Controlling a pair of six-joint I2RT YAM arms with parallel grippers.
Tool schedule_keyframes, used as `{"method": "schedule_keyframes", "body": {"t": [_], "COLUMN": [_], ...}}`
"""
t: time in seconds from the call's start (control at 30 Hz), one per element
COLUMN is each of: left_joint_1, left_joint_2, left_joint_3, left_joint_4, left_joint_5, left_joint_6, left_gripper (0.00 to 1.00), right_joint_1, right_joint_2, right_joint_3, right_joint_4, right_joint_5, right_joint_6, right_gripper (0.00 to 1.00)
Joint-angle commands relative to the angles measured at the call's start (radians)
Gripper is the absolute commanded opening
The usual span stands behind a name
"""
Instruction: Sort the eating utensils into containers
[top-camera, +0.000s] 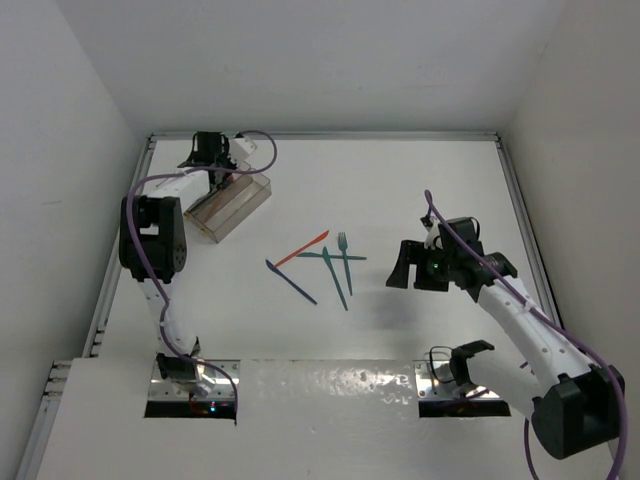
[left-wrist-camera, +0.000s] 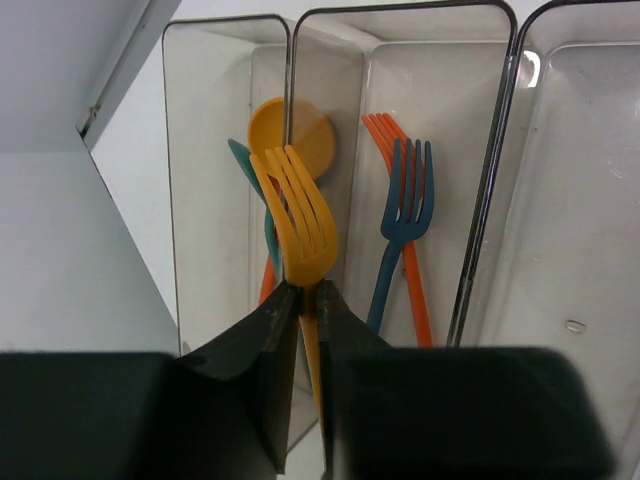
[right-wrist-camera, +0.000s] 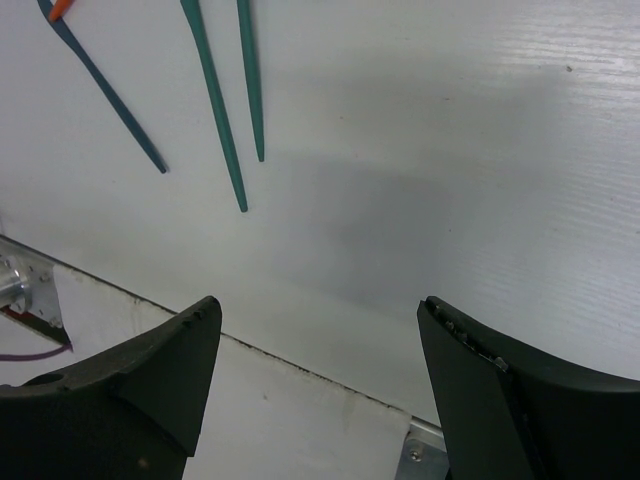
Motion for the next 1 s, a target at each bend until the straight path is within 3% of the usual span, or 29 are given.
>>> {"method": "schedule_keyframes", "body": {"t": [0.0,0.03,0.27,0.4,0.47,0.63,0.73,0.9,0.93,0.97], "left_joint_1": [0.011,0.009,-0.006,-0.064,-0.098,-0.256,-0.369,-0.370,-0.602,-0.645], "left_joint_2": [-0.011,-0.012,-0.139,-0.260,-0.300,-0.376,-0.386,-0.354,-0.342,-0.313], "left_joint_3": [0.051,0.048,-0.012,-0.041,-0.038,-0.018,-0.037,-0.093,-0.097,-0.100], "left_joint_4": [0.061,0.063,0.107,0.081,0.049,-0.121,-0.166,-0.176,-0.167,-0.160], "left_joint_5": [0.041,0.046,0.025,-0.052,-0.075,-0.051,-0.005,-0.041,-0.047,-0.052], "left_joint_6": [0.009,-0.014,-0.202,-0.388,-0.564,-0.961,-1.127,-1.317,-1.337,-1.356], "left_gripper": [0.16,0.25,0.34,0.33,0.31,0.30,0.29,0.30,0.27,0.25], "right_joint_1": [0.003,0.005,0.003,0.003,0.003,0.003,0.005,0.003,0.003,0.003], "right_joint_2": [0.012,0.013,0.001,-0.025,-0.042,-0.069,-0.097,-0.140,-0.145,-0.151], "right_joint_3": [0.048,0.050,0.039,0.018,0.009,0.002,-0.004,-0.014,-0.017,-0.019], "right_joint_4": [0.011,0.017,0.036,0.047,0.044,0.033,0.021,-0.001,-0.002,-0.002], "right_joint_5": [0.013,0.011,0.011,0.009,0.009,0.009,0.011,0.022,0.020,0.020], "right_joint_6": [-0.002,0.002,0.010,0.013,0.013,0.013,0.010,0.007,0.007,0.007], "right_gripper": [0.79,0.79,0.79,0.79,0.79,0.79,0.79,0.79,0.79,0.79]}}
